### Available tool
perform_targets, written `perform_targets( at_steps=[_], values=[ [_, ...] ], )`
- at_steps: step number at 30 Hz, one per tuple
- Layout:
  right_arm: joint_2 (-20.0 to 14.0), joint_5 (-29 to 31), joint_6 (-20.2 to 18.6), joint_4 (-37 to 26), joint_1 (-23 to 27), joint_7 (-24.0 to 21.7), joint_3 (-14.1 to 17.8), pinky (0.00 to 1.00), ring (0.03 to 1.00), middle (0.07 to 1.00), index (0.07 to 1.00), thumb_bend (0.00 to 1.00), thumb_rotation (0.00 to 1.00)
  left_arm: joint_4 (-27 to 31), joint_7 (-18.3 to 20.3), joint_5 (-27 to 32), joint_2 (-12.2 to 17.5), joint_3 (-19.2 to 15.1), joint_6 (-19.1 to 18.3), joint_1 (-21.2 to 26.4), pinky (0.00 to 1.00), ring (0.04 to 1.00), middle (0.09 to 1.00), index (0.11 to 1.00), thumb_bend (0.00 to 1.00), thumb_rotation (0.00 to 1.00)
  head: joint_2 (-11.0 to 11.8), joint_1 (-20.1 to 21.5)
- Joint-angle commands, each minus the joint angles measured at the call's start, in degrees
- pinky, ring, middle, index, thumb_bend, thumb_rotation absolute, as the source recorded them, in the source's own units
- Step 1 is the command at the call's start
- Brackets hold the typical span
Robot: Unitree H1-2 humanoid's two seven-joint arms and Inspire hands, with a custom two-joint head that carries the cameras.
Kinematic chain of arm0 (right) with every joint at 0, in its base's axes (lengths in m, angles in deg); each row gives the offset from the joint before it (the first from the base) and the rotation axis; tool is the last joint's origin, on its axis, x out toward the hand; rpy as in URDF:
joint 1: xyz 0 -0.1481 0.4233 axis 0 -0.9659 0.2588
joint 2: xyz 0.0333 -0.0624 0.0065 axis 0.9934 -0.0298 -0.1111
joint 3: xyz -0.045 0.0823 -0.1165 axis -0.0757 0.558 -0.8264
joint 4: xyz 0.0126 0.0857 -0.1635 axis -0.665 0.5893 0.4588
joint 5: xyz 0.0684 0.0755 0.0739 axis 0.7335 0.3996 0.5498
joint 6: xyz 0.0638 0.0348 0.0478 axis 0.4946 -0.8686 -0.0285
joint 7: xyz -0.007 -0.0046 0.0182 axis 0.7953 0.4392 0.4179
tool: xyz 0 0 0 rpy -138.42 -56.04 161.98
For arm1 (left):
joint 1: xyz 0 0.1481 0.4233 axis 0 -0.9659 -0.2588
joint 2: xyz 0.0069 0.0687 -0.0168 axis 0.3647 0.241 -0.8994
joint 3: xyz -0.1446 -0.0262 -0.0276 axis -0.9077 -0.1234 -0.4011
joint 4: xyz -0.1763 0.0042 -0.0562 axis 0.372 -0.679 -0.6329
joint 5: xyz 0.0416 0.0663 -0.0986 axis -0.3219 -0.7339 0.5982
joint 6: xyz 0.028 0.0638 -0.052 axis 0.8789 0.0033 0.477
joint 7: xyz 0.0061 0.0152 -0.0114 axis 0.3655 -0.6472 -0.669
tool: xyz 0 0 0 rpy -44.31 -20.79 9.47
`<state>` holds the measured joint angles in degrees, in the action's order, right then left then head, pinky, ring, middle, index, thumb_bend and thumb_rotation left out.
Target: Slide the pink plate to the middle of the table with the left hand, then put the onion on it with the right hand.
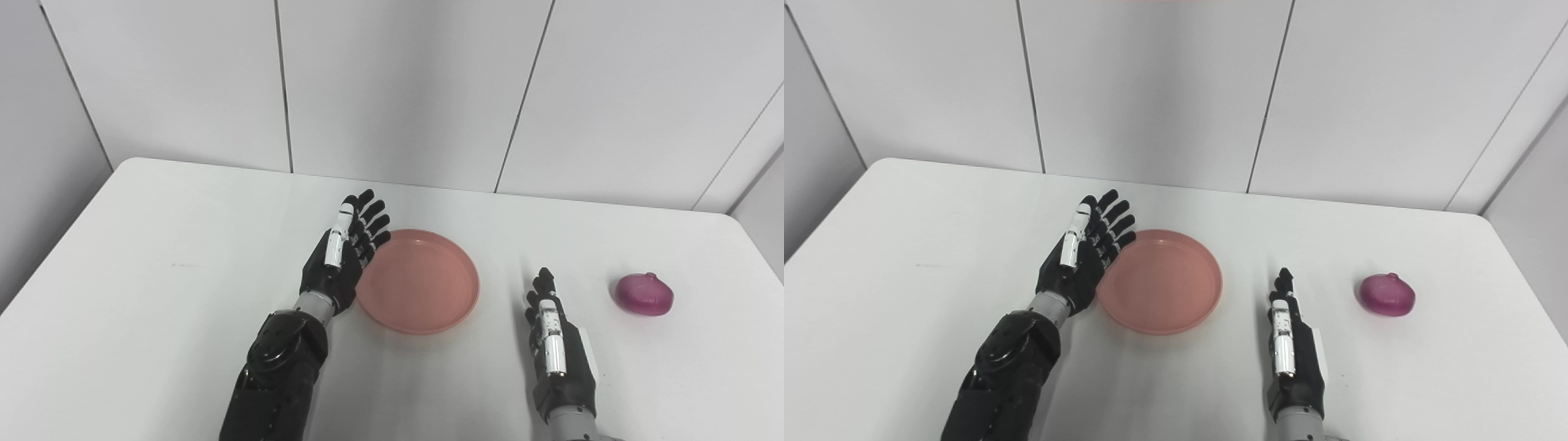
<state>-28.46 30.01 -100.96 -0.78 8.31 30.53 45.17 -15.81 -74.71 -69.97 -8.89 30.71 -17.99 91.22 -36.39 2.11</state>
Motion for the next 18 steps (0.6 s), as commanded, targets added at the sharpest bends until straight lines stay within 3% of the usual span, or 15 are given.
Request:
perform_targets(
  at_steps=[1, 7, 16, 18],
  values=[
    [0.74, -0.3, 2.46, -0.52, 1.15, -0.18, -0.77, 1.0, 0.998, 1.0, 1.0, 0.29, 1.0, 2.14, 1.46, 0.72, -0.18, 0.53, -0.41, 1.69, 0.93, 0.938, 0.948, 0.934, 0.42, 1.0, 0.05, 0.09],
    [0.84, -1.04, 2.77, -0.43, 1.17, 0.05, -1.09, 1.0, 0.994, 1.0, 1.0, 0.31, 1.0, 2.45, 2.0, 0.56, -0.23, 0.79, -0.91, 1.67, 0.91, 0.93, 0.943, 0.929, 0.43, 1.0, -0.06, 0.76],
    [0.71, -1.54, 3.87, -0.35, 1.19, 0.01, -1.07, 1.0, 0.989, 1.0, 1.0, 0.28, 1.0, 2.93, 2.33, 0.13, 0.36, 0.49, 0.42, 1.52, 0.92, 0.931, 0.94, 0.926, 0.43, 1.0, -0.28, 1.47],
    [0.72, -1.97, 3.95, -0.68, 1.2, 0.27, -1.09, 1.0, 0.988, 1.0, 1.0, 0.23, 1.0, 3.24, 2.32, 0.25, 0.44, 0.26, 0.63, 1.43, 0.92, 0.927, 0.934, 0.921, 0.44, 1.0, -0.28, 1.47]
  ],
)
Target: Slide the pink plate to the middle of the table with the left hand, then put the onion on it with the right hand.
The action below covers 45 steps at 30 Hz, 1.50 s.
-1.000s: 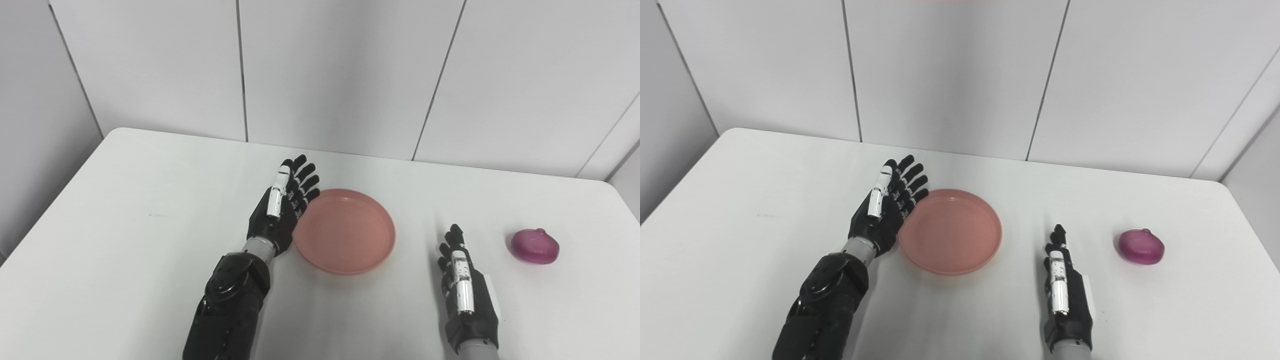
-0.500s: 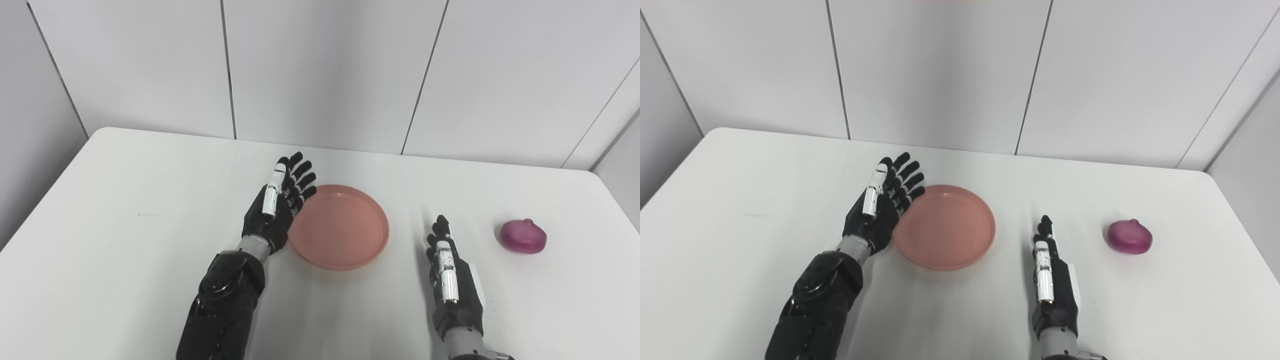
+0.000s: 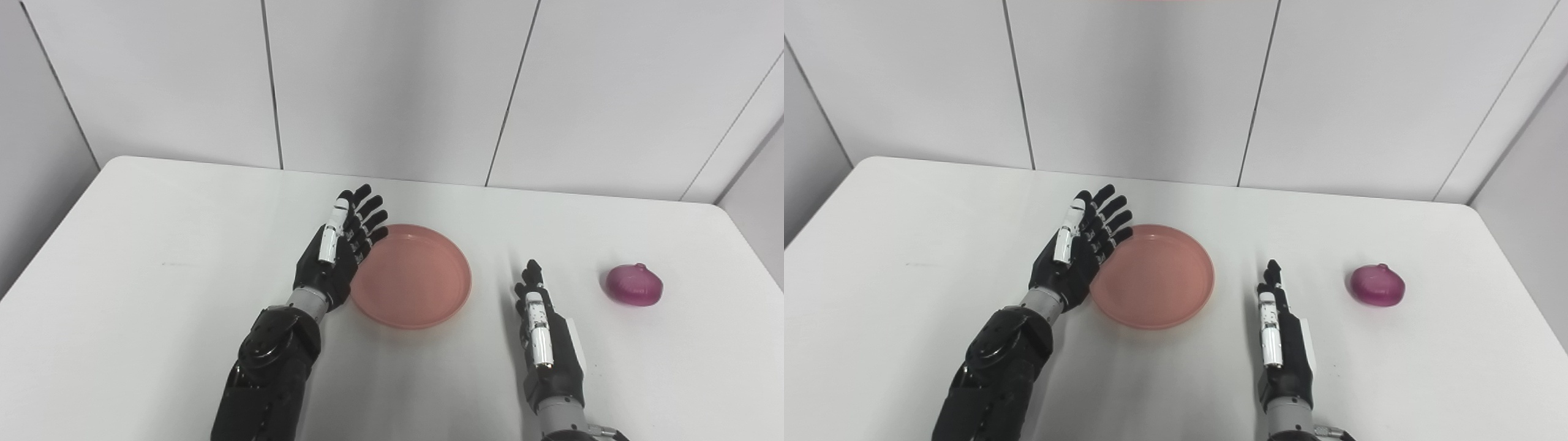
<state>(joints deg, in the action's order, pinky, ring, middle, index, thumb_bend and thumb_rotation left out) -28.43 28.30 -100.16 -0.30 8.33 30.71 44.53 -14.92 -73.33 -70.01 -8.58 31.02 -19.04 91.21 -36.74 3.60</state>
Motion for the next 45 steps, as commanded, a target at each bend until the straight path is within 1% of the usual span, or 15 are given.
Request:
perform_targets(
  at_steps=[1, 7, 10, 11, 16, 17, 21, 22, 25, 28, 29, 32, 35, 41, 45],
  values=[
    [0.7, -0.44, 3.16, -1.33, 1.2, 0.2, -0.45, 1.0, 0.988, 1.0, 1.0, 0.23, 1.0, 2.49, 0.92, 0.31, 0.14, -0.14, 1.75, 1.4, 0.92, 0.926, 0.933, 0.92, 0.44, 1.0, 0.08, -0.02],
    [-0.24, -4.77, 4.25, -3.01, 1.39, 1.51, -0.78, 0.99, 0.972, 0.997, 1.0, 0.2, 1.0, 3.86, 1.29, 0.27, 0.57, -0.45, 1.89, 0.81, 0.92, 0.924, 0.929, 0.912, 0.44, 1.0, 0.08, -0.02],
    [-0.64, -6.08, 3.31, -3.96, 1.87, 1.59, -0.45, 1.0, 0.976, 0.998, 1.0, 0.21, 1.0, 4.58, 1.7, 0.63, 0.89, -0.49, 1.64, 0.57, 0.92, 0.923, 0.93, 0.91, 0.44, 1.0, 0.08, -0.02],
    [-1.12, -6.92, 3.08, -4.47, 2.0, 1.58, -0.42, 1.0, 0.977, 0.998, 1.0, 0.21, 1.0, 4.79, 1.69, 0.6, 0.92, -0.45, 1.64, 0.45, 0.92, 0.923, 0.93, 0.91, 0.44, 1.0, -0.09, 1.94],
    [-3.21, -10.61, 2.94, -6.35, 2.41, 1.5, -0.66, 0.97, 0.967, 0.979, 0.977, 0.25, 1.0, 5.39, 1.75, 0.61, 0.99, -0.45, 1.69, 0.01, 0.91, 0.92, 0.925, 0.907, 0.44, 1.0, -0.14, 2.95],
    [-3.69, -11.56, 2.65, -6.89, 2.55, 1.46, -0.77, 0.98, 0.978, 0.978, 0.966, 0.28, 1.0, 5.53, 1.71, 0.73, 0.96, -0.55, 1.63, -0.09, 0.91, 0.918, 0.924, 0.906, 0.44, 1.0, -0.18, 3.37],
    [-4.82, -13.42, 1.76, -8.69, 3.12, 1.31, -0.23, 1.0, 0.998, 0.987, 0.962, 0.33, 1.0, 6.3, 1.23, 0.66, 0.77, -0.87, 1.39, -0.53, 0.91, 0.915, 0.923, 0.906, 0.44, 1.0, -0.23, 4.22],
    [-5.33, -14.59, 2.04, -8.94, 3.31, 1.58, -0.13, 0.99, 0.999, 0.979, 0.954, 0.33, 1.0, 6.58, 1.06, 0.42, 0.79, -0.87, 1.31, -0.65, 0.9, 0.913, 0.92, 0.904, 0.44, 1.0, -0.27, 4.53],
    [-8.01, -19.54, 3.18, -9.16, 3.9, 1.99, -0.1, 0.87, 0.941, 0.955, 0.947, 0.35, 0.99, 7.01, 0.95, 0.13, 1.04, -0.92, 1.31, -0.9, 0.91, 0.915, 0.922, 0.911, 0.44, 1.0, -0.31, 5.24],
    [-10.16, -23.48, 3.53, -9.13, 4.3, 2.37, 0.23, 0.84, 0.921, 0.938, 0.939, 0.37, 0.94, 7.12, 1.27, 0.43, 1.32, -1.12, 1.43, -1.1, 0.91, 0.916, 0.924, 0.913, 0.44, 1.0, -0.31, 6.16],
    [-10.8, -24.46, 3.59, -9.11, 4.44, 2.49, 0.38, 0.84, 0.914, 0.935, 0.935, 0.39, 0.88, 7.09, 1.46, 0.48, 1.47, -1.15, 1.56, -1.15, 0.92, 0.92, 0.928, 0.918, 0.44, 1.0, -0.31, 6.23],
    [-12.82, -26.29, 3.29, -9.45, 4.8, 2.25, 1.33, 0.83, 0.906, 0.938, 0.937, 0.42, 0.79, 6.88, 1.86, 0.91, 1.85, -1.43, 1.74, -1.27, 0.92, 0.924, 0.931, 0.921, 0.44, 1.0, -0.26, 6.72],
    [-14.2, -27.64, 2.76, -9.91, 4.96, 1.93, 2.18, 0.81, 0.891, 0.932, 0.947, 0.49, 0.68, 6.72, 2.02, 1.0, 2.0, -1.67, 1.85, -1.36, 0.92, 0.925, 0.932, 0.921, 0.44, 1.0, -0.26, 7.07],
    [-16.45, -32.14, 2.56, -9.96, 5.34, 2.79, 3.77, 0.78, 0.872, 0.911, 0.931, 0.62, 0.54, 6.48, 2.44, 1.15, 2.23, -2.25, 2.11, -1.51, 0.92, 0.929, 0.936, 0.923, 0.44, 1.0, -0.22, 8.16],
    [-18.19, -33.65, 2.32, -8.89, 5.67, 3.35, 6.01, 0.8, 0.882, 0.913, 0.93, 0.72, 0.46, 6.48, 2.5, 0.84, 2.6, -2.55, 2.71, -1.77, 0.92, 0.929, 0.937, 0.923, 0.44, 1.0, -0.07, 9.35]
  ],
)
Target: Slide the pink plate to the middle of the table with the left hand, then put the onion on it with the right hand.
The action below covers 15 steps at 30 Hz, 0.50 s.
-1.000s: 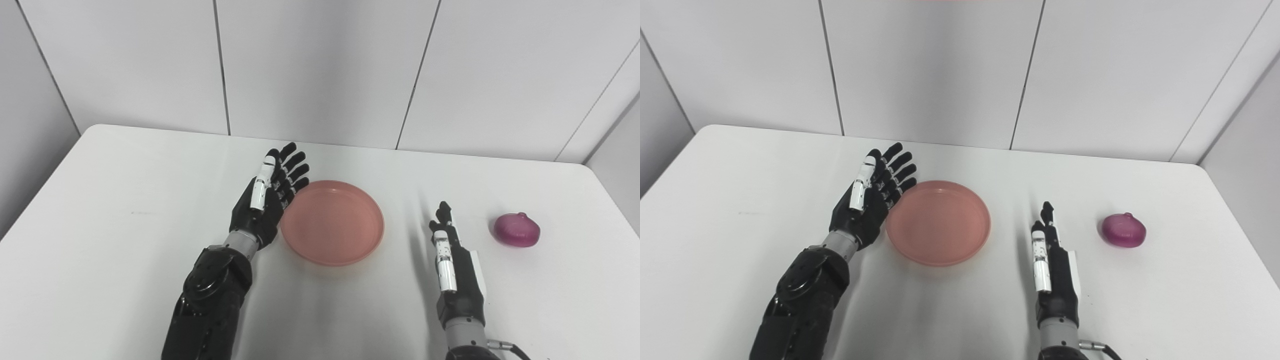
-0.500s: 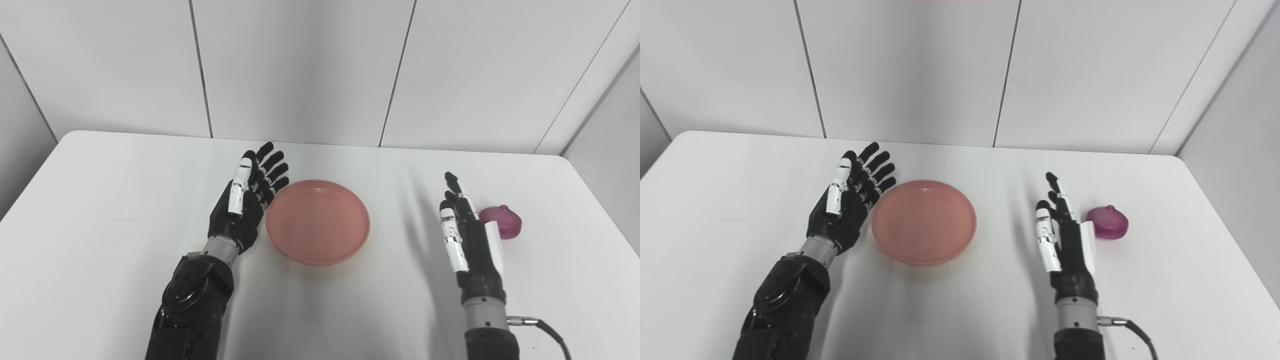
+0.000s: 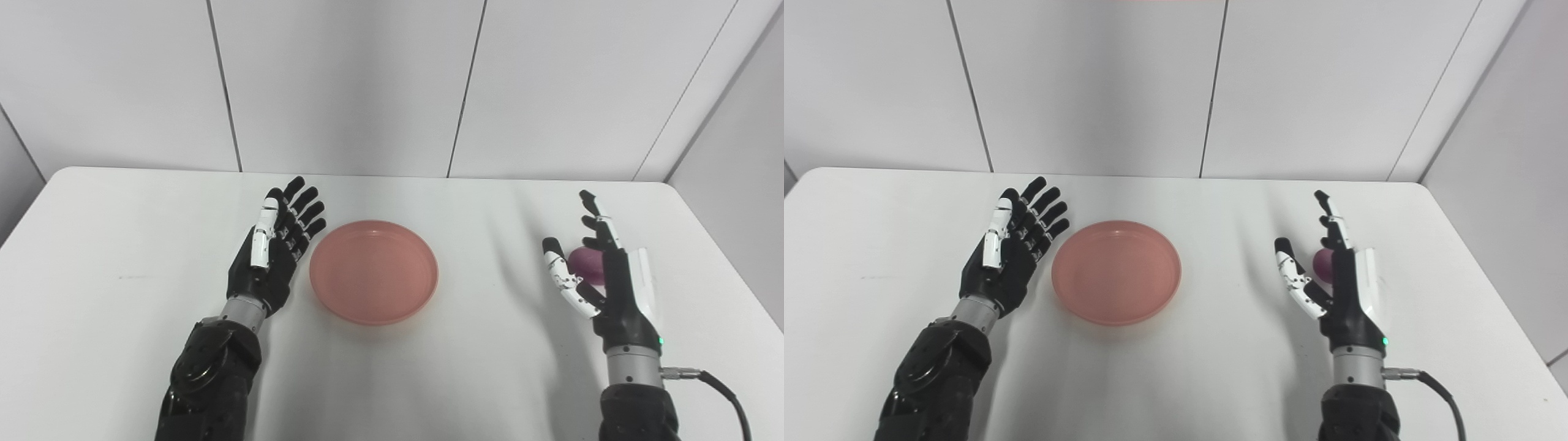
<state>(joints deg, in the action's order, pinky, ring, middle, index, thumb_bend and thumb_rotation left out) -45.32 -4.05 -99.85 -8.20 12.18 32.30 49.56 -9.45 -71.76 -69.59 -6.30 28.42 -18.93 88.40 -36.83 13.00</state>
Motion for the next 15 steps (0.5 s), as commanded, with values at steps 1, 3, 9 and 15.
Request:
perform_targets(
  at_steps=[1, 3, 9, 15],
  values=[
    [-1.52, -1.83, 1.81, -0.84, 1.86, 1.82, 1.34, 0.8, 0.88, 0.912, 0.929, 0.73, 0.46, 0.94, 0.96, 0.39, 0.41, -0.01, 2.69, 0.99, 0.92, 0.929, 0.936, 0.923, 0.44, 1.0, 0.02, -0.05],
    [-1.85, -2.81, 1.55, -0.49, 1.96, 2.2, 1.95, 0.8, 0.879, 0.91, 0.927, 0.76, 0.44, 0.85, 1.06, 0.49, 0.56, -0.15, 2.8, 0.92, 0.92, 0.929, 0.936, 0.923, 0.44, 1.0, 0.09, 0.57],
    [-3.01, -5.16, 2.1, 1.4, 2.06, 3.42, 3.22, 0.78, 0.874, 0.908, 0.907, 0.8, 0.36, 0.15, 1.59, 0.8, 0.89, -0.63, 3.52, 0.82, 0.93, 0.931, 0.936, 0.921, 0.45, 1.0, 0.14, 1.79],
    [-3.95, -6.79, 3.01, 3.78, 1.93, 5.29, 3.49, 0.76, 0.863, 0.906, 0.907, 0.9, 0.34, -0.01, 1.42, 0.9, 0.91, -0.99, 3.22, 0.69, 0.92, 0.927, 0.93, 0.913, 0.45, 1.0, 0.18, 2.72]
  ],
)
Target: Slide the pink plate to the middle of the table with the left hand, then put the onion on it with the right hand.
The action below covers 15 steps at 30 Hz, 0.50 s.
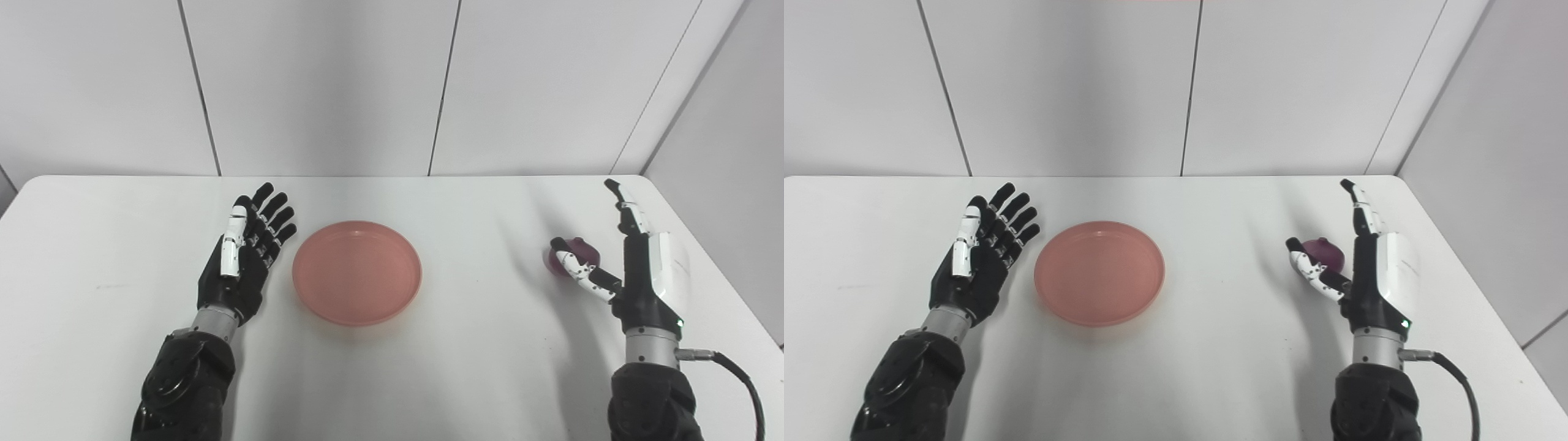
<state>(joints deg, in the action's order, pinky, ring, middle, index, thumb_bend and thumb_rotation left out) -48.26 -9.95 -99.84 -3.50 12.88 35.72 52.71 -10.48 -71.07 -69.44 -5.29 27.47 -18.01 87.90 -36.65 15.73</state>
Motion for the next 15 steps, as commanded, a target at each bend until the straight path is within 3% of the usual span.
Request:
perform_targets(
  at_steps=[1, 6, 12, 15],
  values=[
    [-1.08, -1.43, 2.56, -0.41, 1.29, 2.18, 0.38, 0.76, 0.864, 0.907, 0.908, 0.9, 0.34, 0.77, 0.95, 0.93, -0.06, -0.1, 2.51, 1.17, 0.92, 0.926, 0.929, 0.913, 0.45, 1.0, -0.07, 0.37],
    [-1.17, -2.69, 0.07, 1.49, 1.61, 1.81, 0.8, 0.73, 0.855, 0.92, 0.922, 1.0, 0.44, -0.32, 1.52, 1.53, 0.26, -0.18, 3.39, 1.3, 0.92, 0.927, 0.929, 0.915, 0.45, 1.0, -0.13, 0.77],
    [-2.17, -4.99, -4.25, 3.48, 2.62, -1.34, 0.69, 0.73, 0.876, 0.935, 0.949, 1.0, 0.52, -0.62, 1.65, 1.94, 0.55, -0.15, 3.56, 1.3, 0.92, 0.927, 0.929, 0.915, 0.45, 1.0, -0.13, 1.48],
    [-2.8, -4.72, -5.69, 4.47, 3.18, -2.7, 0.81, 0.75, 0.894, 0.944, 0.957, 1.0, 0.51, -0.99, 1.72, 2.22, 0.6, -0.21, 3.72, 1.34, 0.93, 0.927, 0.928, 0.914, 0.46, 1.0, -0.04, 1.56]
  ],
)
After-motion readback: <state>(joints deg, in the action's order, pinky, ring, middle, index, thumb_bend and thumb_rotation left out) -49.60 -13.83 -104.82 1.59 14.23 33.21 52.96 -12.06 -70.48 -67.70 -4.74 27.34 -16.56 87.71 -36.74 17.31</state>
